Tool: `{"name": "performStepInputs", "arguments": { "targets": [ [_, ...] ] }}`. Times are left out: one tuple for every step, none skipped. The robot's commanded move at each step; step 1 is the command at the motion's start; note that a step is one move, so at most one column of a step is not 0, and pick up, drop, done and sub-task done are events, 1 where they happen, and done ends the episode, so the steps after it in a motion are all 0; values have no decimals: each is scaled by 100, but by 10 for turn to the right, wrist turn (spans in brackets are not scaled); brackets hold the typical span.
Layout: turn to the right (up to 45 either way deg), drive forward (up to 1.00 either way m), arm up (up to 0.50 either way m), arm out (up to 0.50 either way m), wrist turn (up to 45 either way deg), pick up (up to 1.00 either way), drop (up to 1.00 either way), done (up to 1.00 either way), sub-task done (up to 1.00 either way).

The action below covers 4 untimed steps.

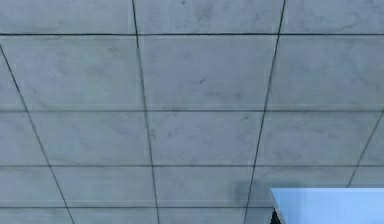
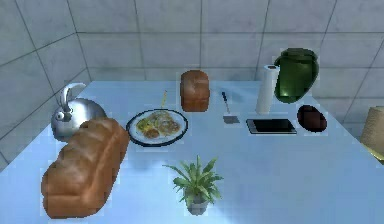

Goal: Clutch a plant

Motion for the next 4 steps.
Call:
{"name": "performStepInputs", "arguments": {
  "targets": [
    [0, 0, 50, 0, 0, 0, 0, 0, 0],
    [0, 0, 38, 0, 0, 0, 0, 0, 0],
    [0, 0, 0, 0, 450, 0, 0, 0, 0],
    [0, 0, 0, 0, 450, 0, 0, 0, 0]
  ]
}}
